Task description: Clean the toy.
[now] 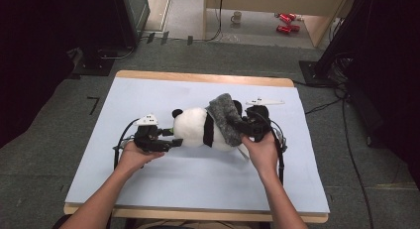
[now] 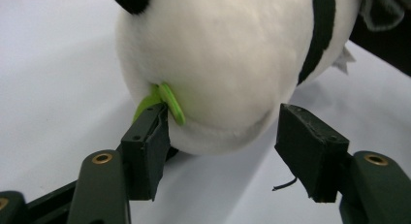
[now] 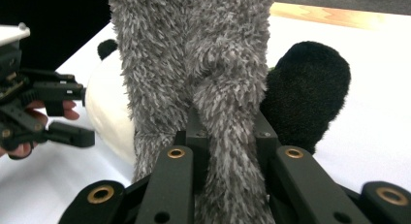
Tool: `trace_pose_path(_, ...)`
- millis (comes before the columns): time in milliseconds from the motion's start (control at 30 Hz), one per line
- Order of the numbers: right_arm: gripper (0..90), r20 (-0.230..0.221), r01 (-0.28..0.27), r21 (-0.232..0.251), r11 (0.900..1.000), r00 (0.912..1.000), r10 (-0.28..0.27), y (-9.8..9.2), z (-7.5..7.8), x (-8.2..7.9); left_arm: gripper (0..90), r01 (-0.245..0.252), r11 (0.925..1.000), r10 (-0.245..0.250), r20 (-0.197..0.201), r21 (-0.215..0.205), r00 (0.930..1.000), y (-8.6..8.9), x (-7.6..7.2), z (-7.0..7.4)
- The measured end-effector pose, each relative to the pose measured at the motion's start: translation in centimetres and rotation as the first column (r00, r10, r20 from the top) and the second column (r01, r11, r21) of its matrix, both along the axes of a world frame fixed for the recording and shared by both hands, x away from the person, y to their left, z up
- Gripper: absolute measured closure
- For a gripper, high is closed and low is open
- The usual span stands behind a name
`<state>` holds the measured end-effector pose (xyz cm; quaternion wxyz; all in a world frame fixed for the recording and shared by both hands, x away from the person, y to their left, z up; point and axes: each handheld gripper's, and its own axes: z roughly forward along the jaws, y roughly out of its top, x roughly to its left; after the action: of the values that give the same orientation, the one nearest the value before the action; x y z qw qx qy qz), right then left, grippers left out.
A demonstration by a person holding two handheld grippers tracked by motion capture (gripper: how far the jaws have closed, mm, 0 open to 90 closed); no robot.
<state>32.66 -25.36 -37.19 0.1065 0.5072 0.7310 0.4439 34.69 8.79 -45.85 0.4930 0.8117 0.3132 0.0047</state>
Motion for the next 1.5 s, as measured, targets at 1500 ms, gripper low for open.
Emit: trace_pose_path(1500,77.3,0.009,-0.129,-0.076,0.989,0.9914,0.131,8.4,-1.4,0.6,69.4,-0.156,0.9858,0.151,0.079,0.063,0.9854,-4.1,-1.8,-1.0)
